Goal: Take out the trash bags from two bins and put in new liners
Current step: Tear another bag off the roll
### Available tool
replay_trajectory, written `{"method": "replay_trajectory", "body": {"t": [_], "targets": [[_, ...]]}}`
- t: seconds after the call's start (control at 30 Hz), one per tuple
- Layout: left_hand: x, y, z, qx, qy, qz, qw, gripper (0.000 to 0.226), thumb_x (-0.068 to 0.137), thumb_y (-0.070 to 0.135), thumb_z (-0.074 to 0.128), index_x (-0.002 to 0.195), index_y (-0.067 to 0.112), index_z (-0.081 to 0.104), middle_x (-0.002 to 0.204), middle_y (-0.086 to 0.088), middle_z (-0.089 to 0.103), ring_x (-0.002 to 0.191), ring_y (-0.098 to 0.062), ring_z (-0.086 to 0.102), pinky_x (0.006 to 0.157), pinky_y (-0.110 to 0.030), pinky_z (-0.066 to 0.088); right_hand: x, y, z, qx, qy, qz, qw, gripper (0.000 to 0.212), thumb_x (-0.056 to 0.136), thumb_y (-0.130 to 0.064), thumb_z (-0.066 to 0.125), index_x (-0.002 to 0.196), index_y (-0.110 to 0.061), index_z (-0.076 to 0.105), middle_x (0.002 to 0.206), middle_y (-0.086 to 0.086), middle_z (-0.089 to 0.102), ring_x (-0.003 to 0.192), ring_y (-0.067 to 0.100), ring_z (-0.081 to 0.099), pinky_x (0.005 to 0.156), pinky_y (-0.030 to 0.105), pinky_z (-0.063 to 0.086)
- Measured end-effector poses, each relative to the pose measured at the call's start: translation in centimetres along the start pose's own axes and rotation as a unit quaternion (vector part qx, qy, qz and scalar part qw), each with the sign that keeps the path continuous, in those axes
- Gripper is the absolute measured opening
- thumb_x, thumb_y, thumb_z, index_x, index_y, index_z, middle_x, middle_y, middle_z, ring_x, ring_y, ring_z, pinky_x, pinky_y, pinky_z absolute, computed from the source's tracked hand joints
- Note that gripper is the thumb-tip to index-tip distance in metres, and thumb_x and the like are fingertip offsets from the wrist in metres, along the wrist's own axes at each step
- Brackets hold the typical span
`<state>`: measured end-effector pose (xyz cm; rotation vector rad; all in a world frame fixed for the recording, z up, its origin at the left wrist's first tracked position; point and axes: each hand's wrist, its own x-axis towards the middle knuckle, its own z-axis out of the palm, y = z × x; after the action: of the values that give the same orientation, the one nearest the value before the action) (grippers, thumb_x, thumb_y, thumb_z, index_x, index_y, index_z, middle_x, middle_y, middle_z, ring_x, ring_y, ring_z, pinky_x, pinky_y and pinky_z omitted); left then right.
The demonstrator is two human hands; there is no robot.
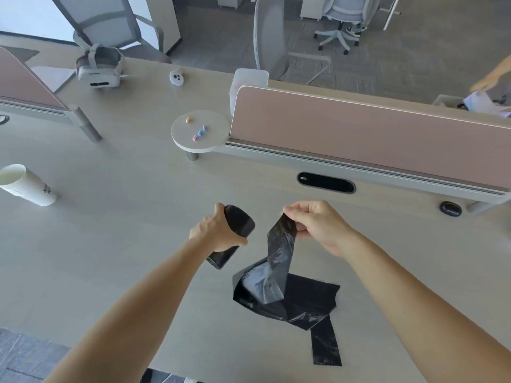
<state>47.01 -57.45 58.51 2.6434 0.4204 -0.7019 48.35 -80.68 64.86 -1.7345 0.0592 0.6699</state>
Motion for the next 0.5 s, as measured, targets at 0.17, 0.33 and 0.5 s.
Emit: {"method": "replay_trajectory", "body": {"t": [0.17, 0.33, 0.5], "targets": [[1.0, 1.3, 4.2, 0.047, 0.027, 0.032, 0.998, 0.084, 0.061, 0.052, 0.075, 0.12, 0.021, 0.024, 0.083, -0.001, 0.057, 0.074, -0.027, 0.06, 0.064, -0.038, 0.052, 0.9, 1.7, 0.1, 0.089, 0.03, 0.032, 0.995, 0.009, 0.095, -0.002, 0.059, 0.095, -0.004, 0.067, 0.095, 0.013, 0.071, 0.086, 0.02, 0.069, 0.078, 0.03, 0.058], [1.7, 2.4, 6.3, 0.081, 0.05, 0.056, 0.994, 0.055, 0.08, 0.031, 0.059, 0.122, 0.012, 0.028, 0.09, -0.006, 0.058, 0.075, -0.027, 0.06, 0.066, -0.04, 0.052, 1.2, 2.5, 0.2, 0.115, 0.051, 0.047, 0.991, 0.006, 0.095, -0.005, 0.06, 0.098, -0.004, 0.065, 0.096, 0.012, 0.072, 0.088, 0.023, 0.07, 0.079, 0.034, 0.058], [2.5, 2.3, 7.5, 0.076, 0.022, 0.064, 0.995, 0.035, 0.088, 0.024, 0.047, 0.116, 0.005, 0.038, 0.107, -0.015, 0.061, 0.096, -0.036, 0.062, 0.086, -0.048, 0.052, 0.5, 3.0, 0.0, 0.149, 0.09, 0.047, 0.984, 0.005, 0.095, -0.011, 0.062, 0.093, -0.01, 0.066, 0.094, 0.009, 0.073, 0.083, 0.024, 0.072, 0.074, 0.036, 0.058]]}}
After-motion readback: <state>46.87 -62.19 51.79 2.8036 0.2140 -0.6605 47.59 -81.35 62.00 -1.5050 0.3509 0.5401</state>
